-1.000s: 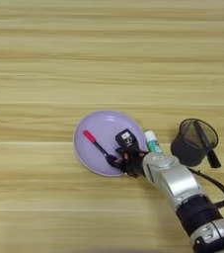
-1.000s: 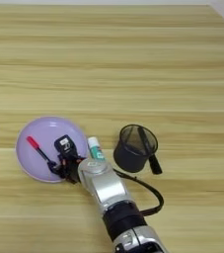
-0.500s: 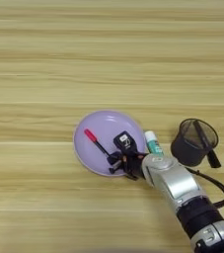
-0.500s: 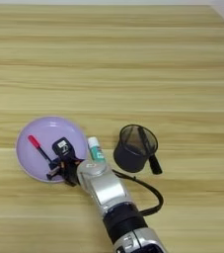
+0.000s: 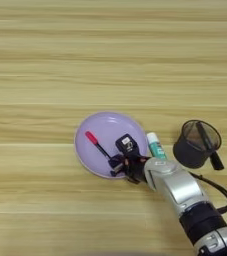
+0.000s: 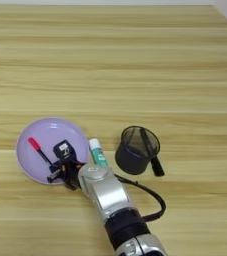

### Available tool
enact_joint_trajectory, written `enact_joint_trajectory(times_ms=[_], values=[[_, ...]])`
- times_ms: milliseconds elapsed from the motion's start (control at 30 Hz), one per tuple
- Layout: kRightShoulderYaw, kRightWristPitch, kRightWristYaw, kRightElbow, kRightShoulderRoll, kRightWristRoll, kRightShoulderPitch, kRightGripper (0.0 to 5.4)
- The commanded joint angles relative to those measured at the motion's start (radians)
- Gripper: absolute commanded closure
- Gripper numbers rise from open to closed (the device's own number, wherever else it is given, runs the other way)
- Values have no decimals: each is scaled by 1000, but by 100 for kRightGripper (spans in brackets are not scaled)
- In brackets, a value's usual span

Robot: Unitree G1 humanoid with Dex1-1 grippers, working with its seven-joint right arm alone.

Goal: Move the objects on the table

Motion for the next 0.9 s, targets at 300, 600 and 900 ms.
enact_joint_trajectory(times_ms=[300,600,900], values=[[-30,1,-34,-107,9,23,-4,498],[-43,-1,-40,-144,17,41,0,498],[-47,-9,-41,-154,21,40,0,498]])
